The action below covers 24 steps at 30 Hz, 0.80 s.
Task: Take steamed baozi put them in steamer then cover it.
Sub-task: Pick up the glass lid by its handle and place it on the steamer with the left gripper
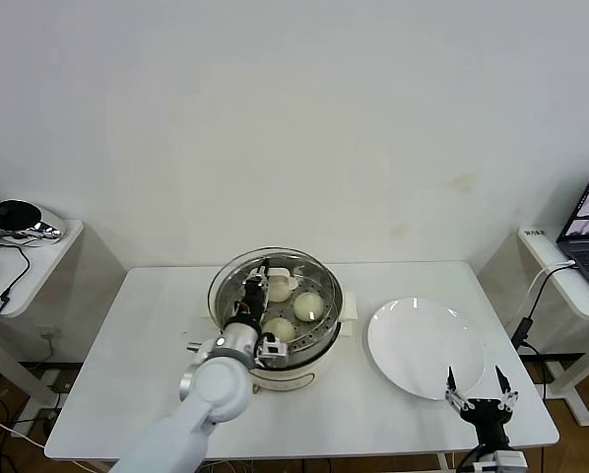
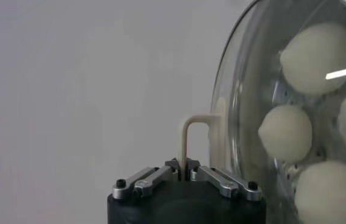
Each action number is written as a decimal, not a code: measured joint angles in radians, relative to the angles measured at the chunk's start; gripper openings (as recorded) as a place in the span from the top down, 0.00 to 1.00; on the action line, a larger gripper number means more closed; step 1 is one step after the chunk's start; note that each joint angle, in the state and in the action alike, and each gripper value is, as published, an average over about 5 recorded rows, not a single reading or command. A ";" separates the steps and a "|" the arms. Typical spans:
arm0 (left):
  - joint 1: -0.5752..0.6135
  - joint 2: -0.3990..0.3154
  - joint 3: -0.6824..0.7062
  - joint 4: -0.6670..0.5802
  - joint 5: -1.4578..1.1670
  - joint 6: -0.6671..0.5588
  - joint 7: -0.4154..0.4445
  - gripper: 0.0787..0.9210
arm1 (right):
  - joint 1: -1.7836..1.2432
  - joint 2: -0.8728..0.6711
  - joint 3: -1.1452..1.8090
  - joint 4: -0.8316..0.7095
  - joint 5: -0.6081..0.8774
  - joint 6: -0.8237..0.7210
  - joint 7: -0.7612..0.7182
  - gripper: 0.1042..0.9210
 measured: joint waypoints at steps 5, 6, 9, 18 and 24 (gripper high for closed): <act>-0.008 -0.035 0.011 0.026 0.037 0.004 0.002 0.93 | -0.001 0.000 -0.004 -0.005 -0.006 0.003 0.000 0.12; -0.009 -0.041 0.012 0.031 0.043 0.004 0.002 0.93 | -0.001 0.000 -0.005 -0.006 -0.008 0.003 0.000 0.12; -0.011 -0.055 0.013 0.046 0.058 0.004 0.002 0.93 | -0.003 0.000 -0.010 -0.008 -0.010 0.005 0.000 0.12; 0.003 -0.069 0.005 0.074 0.086 -0.006 -0.007 0.93 | -0.004 -0.004 -0.011 -0.012 -0.013 0.006 0.000 0.12; 0.010 -0.083 0.003 0.082 0.088 -0.010 -0.011 0.93 | -0.004 -0.004 -0.015 -0.013 -0.016 0.007 0.000 0.12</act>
